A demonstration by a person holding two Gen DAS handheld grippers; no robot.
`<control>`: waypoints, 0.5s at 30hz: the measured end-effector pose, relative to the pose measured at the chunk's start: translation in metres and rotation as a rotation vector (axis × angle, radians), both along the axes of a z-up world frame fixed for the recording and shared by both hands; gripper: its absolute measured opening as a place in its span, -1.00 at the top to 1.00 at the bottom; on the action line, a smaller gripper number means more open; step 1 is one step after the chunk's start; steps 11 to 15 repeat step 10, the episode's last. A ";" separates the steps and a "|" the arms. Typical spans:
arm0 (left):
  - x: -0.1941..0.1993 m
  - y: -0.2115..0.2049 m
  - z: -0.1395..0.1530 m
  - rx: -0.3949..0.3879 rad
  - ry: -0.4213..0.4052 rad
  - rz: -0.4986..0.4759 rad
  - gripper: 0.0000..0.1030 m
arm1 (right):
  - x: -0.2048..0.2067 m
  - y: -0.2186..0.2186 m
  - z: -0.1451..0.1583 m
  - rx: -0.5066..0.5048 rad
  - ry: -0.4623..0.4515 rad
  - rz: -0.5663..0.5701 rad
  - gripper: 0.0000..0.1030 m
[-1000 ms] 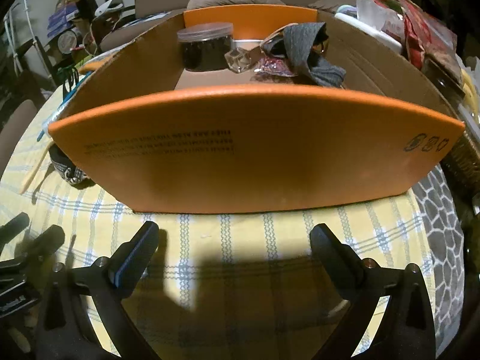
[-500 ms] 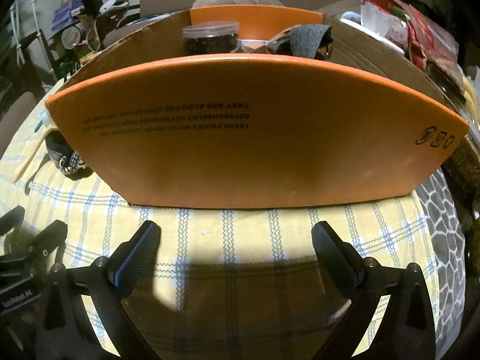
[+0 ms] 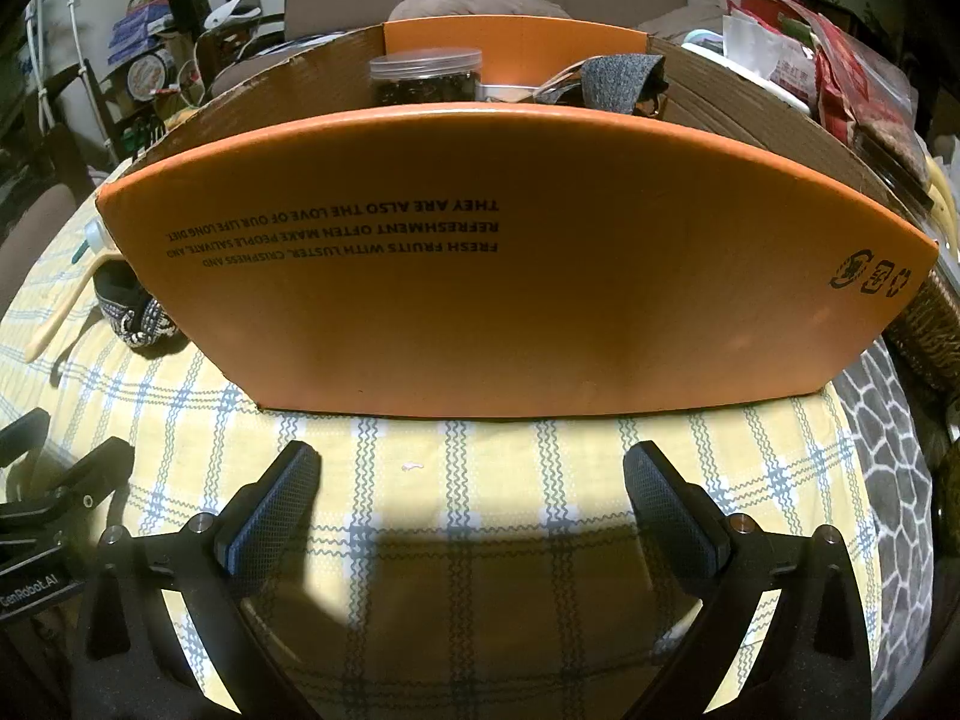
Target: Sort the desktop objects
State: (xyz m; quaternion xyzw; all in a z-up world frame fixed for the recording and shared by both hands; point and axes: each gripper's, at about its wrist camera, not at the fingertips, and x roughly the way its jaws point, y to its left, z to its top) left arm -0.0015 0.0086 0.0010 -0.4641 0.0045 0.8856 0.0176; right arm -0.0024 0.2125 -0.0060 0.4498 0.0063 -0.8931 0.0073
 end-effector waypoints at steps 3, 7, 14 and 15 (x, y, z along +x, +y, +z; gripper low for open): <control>0.000 0.000 0.000 0.001 0.000 0.000 -1.00 | 0.000 0.000 0.000 0.000 0.000 0.000 -1.00; 0.000 0.000 0.000 0.000 0.000 0.000 -1.00 | 0.000 0.000 0.000 0.000 0.000 0.000 -1.00; 0.000 0.000 0.000 0.000 0.000 0.000 -1.00 | 0.000 0.000 0.000 0.000 0.000 0.000 -1.00; 0.000 0.000 0.000 0.000 0.000 0.000 -1.00 | 0.000 0.000 0.000 0.000 0.000 0.000 -1.00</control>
